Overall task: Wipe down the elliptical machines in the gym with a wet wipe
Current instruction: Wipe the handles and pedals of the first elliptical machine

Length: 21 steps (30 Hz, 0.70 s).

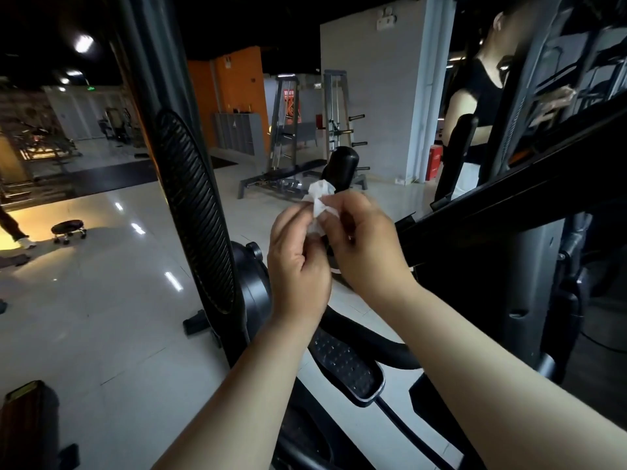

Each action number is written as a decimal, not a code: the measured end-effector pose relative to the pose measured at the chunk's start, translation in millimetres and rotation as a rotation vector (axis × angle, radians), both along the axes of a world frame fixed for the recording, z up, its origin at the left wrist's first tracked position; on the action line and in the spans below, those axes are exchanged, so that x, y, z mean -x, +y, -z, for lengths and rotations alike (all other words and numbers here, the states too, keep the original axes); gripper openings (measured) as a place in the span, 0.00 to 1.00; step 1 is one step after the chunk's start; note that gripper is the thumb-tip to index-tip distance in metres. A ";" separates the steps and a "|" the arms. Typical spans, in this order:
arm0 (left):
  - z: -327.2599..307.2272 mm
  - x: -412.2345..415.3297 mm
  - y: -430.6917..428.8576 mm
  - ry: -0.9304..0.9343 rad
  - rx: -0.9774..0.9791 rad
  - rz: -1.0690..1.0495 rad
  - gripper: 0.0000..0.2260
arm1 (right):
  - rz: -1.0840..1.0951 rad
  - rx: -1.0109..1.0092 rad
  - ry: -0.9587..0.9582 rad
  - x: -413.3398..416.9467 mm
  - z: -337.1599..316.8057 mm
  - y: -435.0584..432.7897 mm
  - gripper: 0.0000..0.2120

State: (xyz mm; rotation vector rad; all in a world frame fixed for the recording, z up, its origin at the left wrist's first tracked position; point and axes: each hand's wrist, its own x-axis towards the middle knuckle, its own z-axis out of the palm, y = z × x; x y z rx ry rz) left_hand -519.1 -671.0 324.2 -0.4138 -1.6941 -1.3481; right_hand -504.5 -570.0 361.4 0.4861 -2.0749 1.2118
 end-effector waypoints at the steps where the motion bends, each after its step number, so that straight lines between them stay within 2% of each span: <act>1: 0.1 -0.4 0.3 0.008 -0.019 -0.001 0.15 | 0.021 -0.023 0.030 0.6 -3.2 2.3 0.04; 4: -6.5 -2.4 2.3 0.045 -0.065 0.037 0.19 | 0.110 0.089 0.192 -0.7 -24.6 8.9 0.04; 6: -11.3 -1.3 4.3 0.022 -0.058 0.074 0.21 | 0.194 0.157 0.269 5.1 -45.0 13.9 0.08; 8: -10.3 1.4 6.7 -0.024 -0.026 0.090 0.22 | 0.238 0.082 0.277 11.5 -55.7 14.9 0.12; 10: -4.7 4.2 8.0 -0.025 0.037 0.057 0.23 | 0.249 0.003 0.304 14.4 -44.7 12.1 0.11; 14: 7.4 6.1 8.4 0.034 0.115 0.002 0.26 | 0.216 -0.015 0.285 8.4 -16.5 12.0 0.07; 18: 12.1 6.0 8.5 0.042 0.149 0.012 0.27 | 0.199 0.013 0.252 10.4 -24.0 11.1 0.18; 21: 16.8 5.1 8.5 0.038 0.160 -0.002 0.26 | 0.233 -0.025 0.199 13.3 -2.8 5.0 0.11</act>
